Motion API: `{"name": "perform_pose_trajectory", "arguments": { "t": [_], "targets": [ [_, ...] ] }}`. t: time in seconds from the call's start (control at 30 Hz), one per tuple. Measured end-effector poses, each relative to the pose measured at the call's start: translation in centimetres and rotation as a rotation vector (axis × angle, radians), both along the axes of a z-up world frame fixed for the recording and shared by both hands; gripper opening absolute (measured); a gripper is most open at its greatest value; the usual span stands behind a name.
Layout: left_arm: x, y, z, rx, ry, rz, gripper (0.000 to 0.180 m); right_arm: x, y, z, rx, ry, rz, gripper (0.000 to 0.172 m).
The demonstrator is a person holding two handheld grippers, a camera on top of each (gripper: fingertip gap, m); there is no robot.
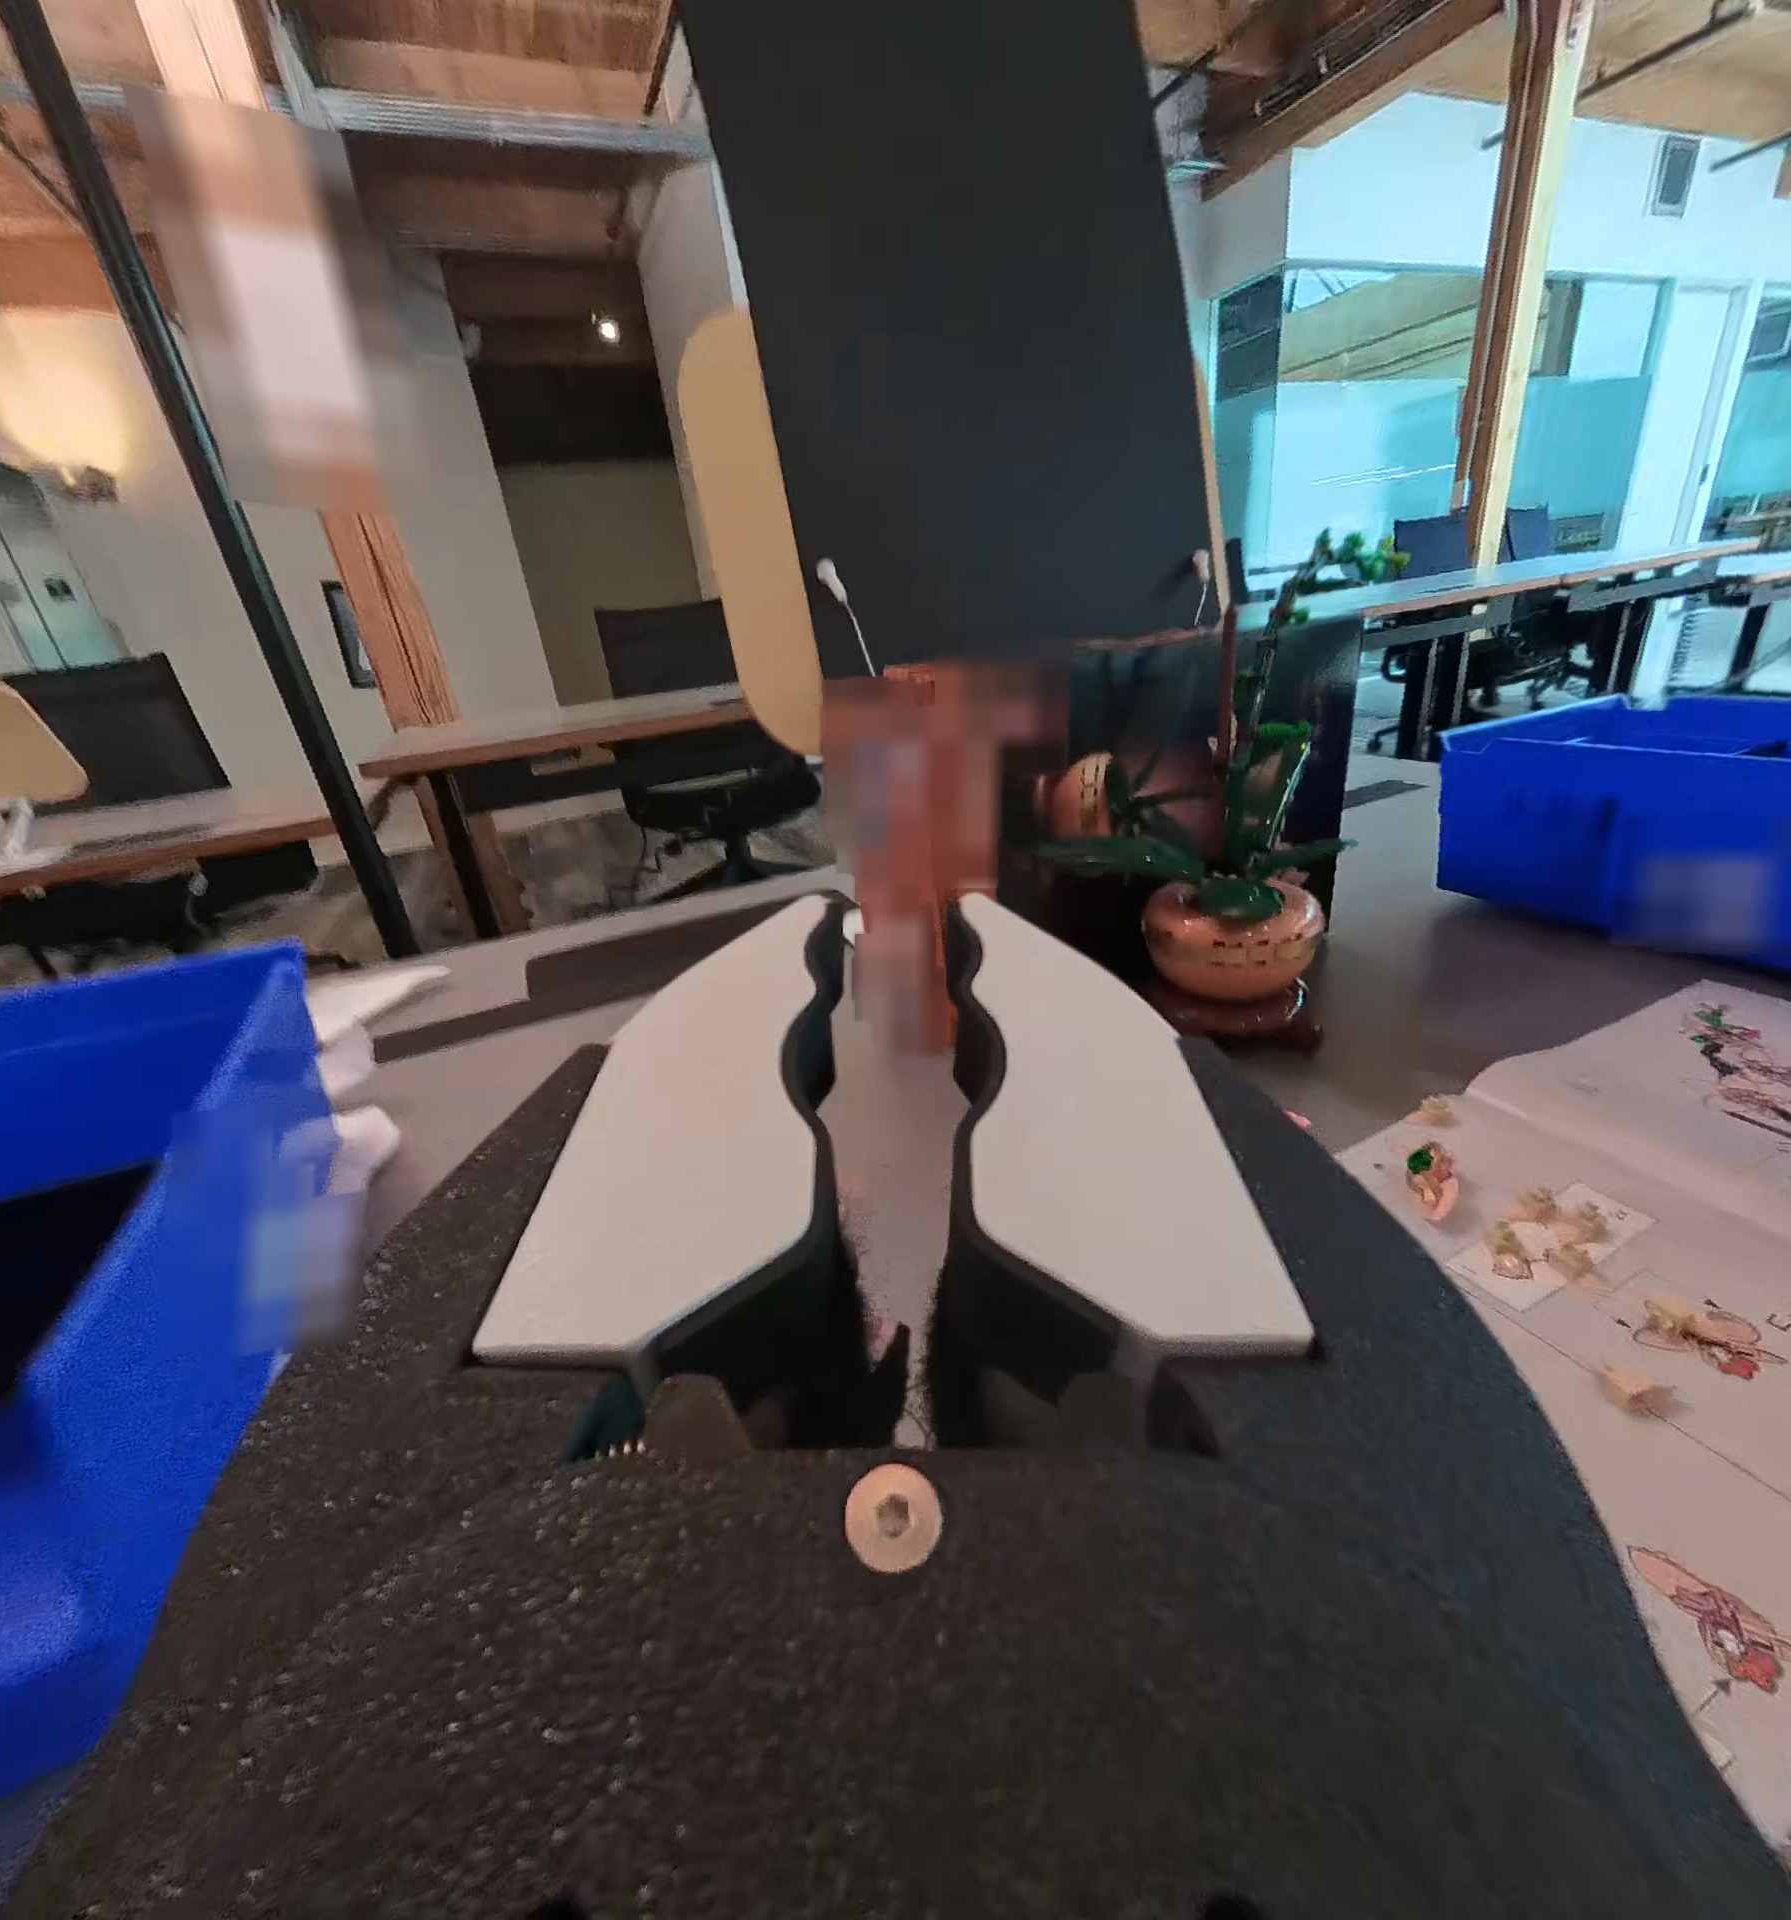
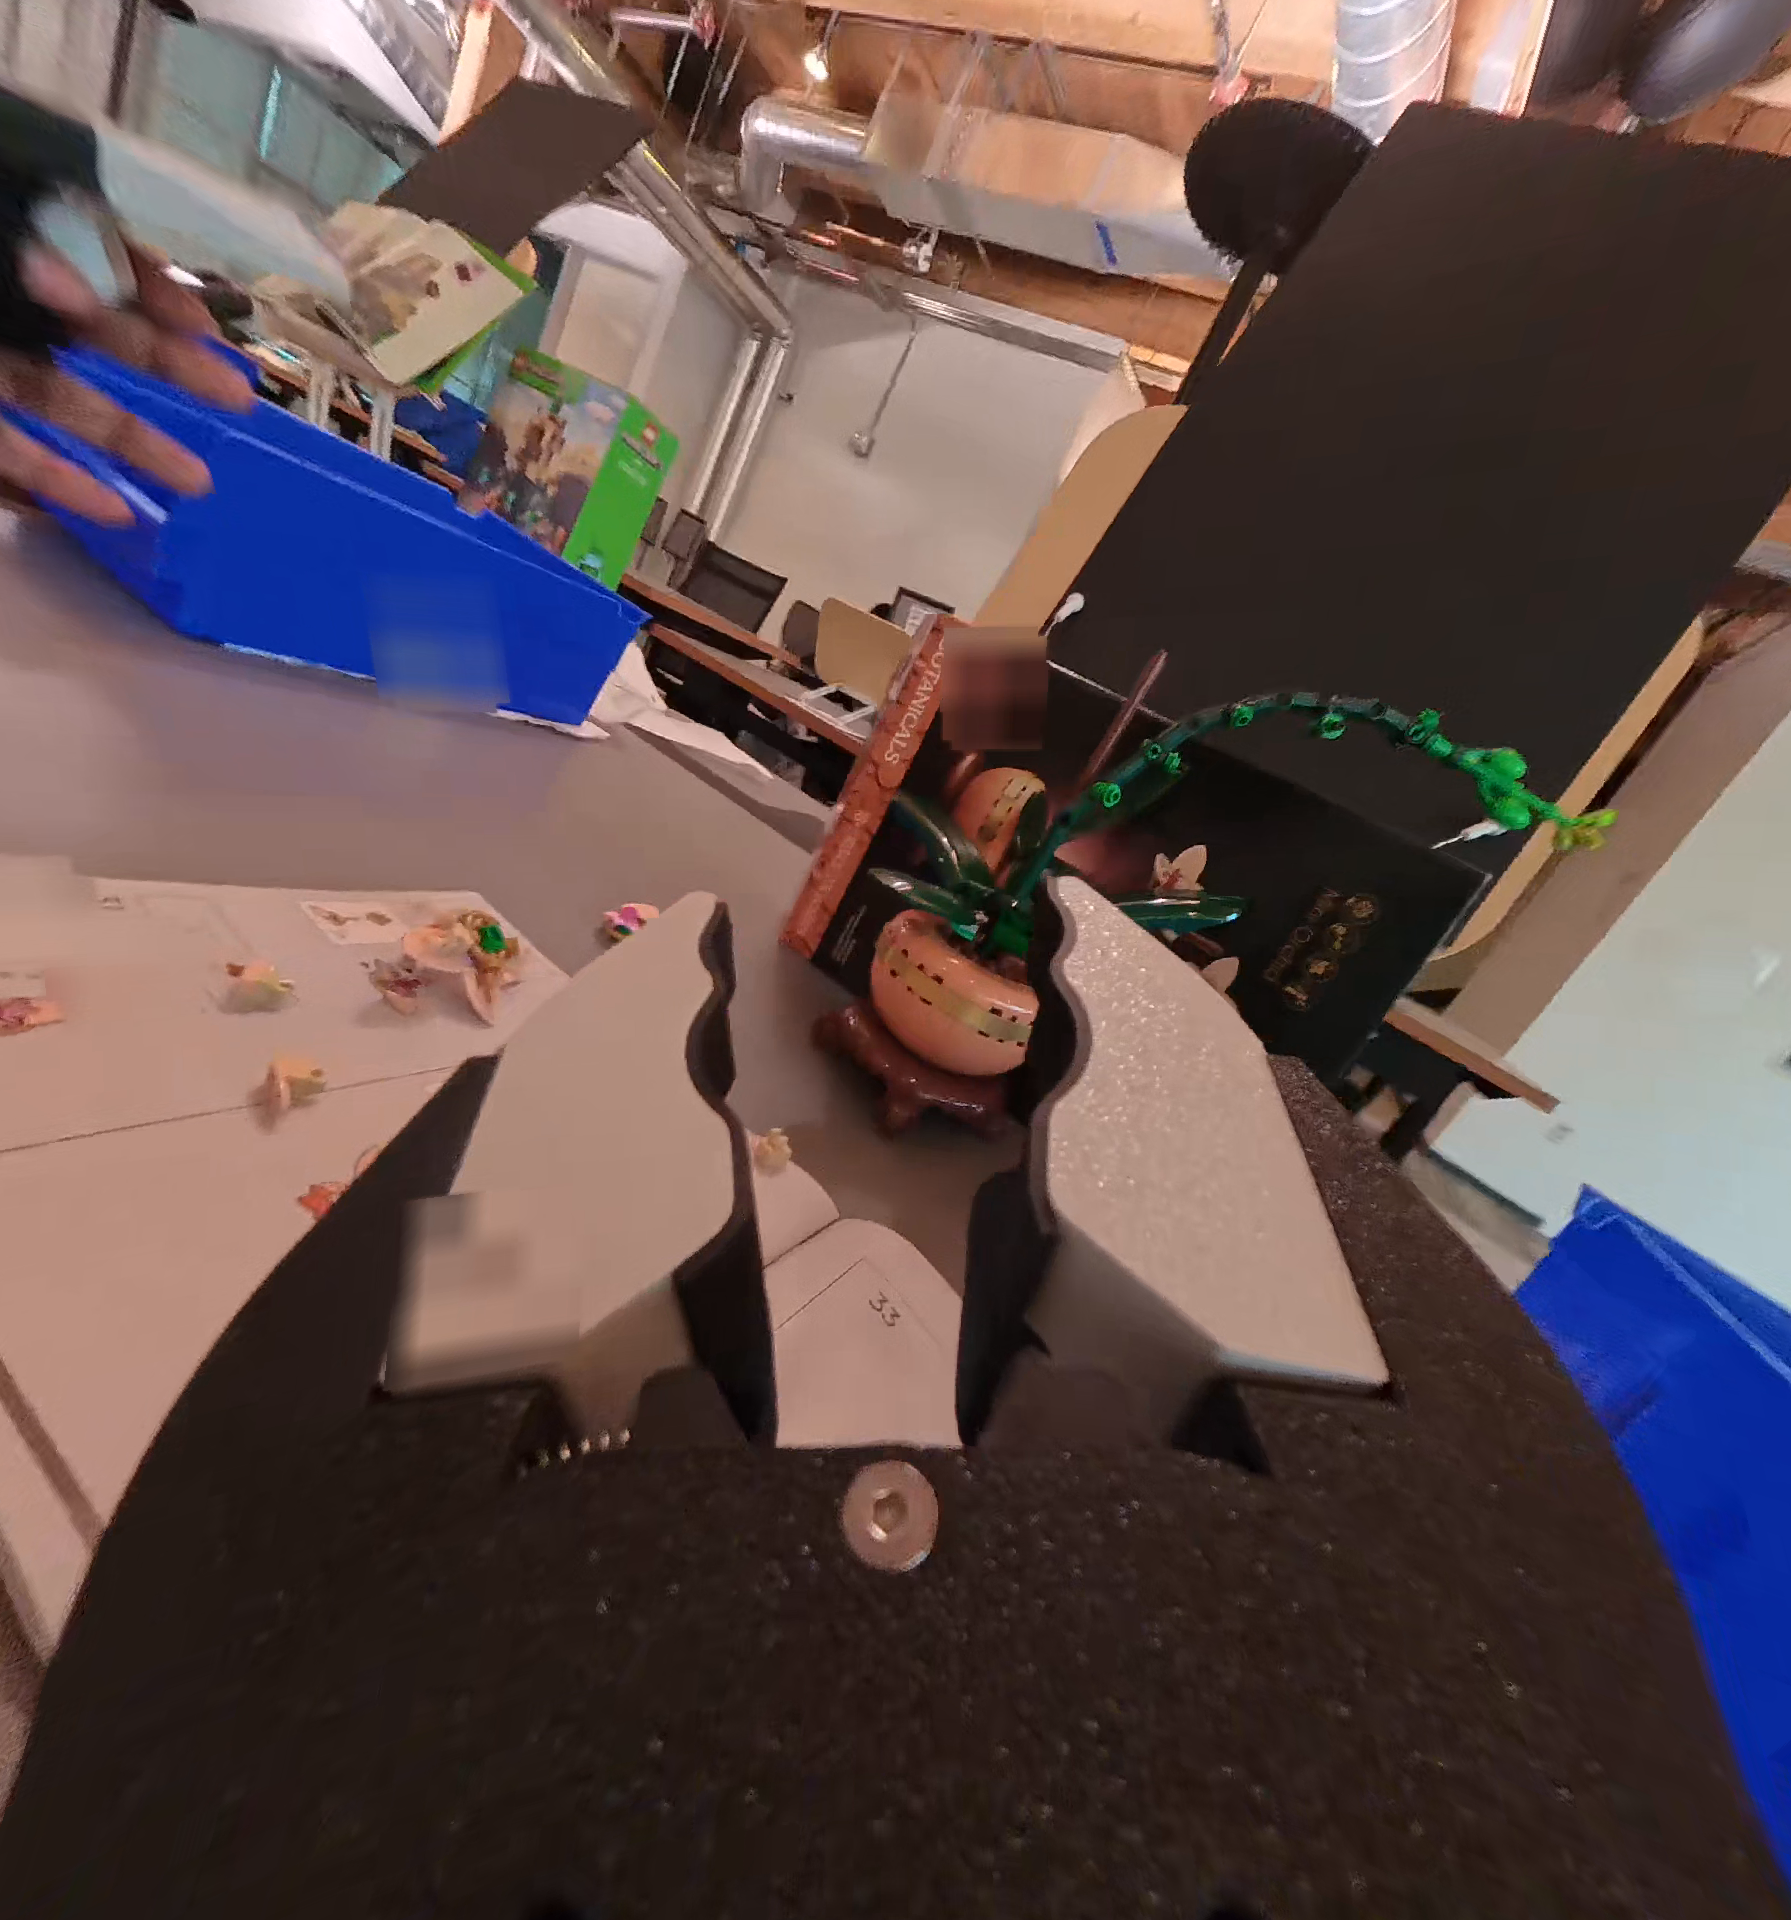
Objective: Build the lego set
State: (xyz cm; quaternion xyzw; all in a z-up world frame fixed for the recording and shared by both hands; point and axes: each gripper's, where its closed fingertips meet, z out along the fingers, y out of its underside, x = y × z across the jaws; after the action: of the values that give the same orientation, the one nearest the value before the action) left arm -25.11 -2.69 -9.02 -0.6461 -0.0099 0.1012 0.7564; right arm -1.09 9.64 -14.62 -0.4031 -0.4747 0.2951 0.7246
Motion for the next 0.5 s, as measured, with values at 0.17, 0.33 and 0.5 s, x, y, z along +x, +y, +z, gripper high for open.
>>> {"name": "perform_pose_trajectory", "arguments": {
  "t": [0.17,0.33,0.5],
  "targets": [
    [1.2,3.1,-4.2,-0.108,0.008,-0.049,0.016,1.0,0.2,0.2,-0.037,0.049,0.006,0.046],
    [3.0,4.4,-7.2,-0.172,-0.127,-0.132,0.013,0.9,-1.2,-0.1,0.007,0.026,0.067,0.038],
    [4.9,4.0,-7.4,-0.157,0.009,-0.175,0.011,-0.3,-2.1,-1.5,0.078,-0.093,0.074,0.037]
  ]
}}
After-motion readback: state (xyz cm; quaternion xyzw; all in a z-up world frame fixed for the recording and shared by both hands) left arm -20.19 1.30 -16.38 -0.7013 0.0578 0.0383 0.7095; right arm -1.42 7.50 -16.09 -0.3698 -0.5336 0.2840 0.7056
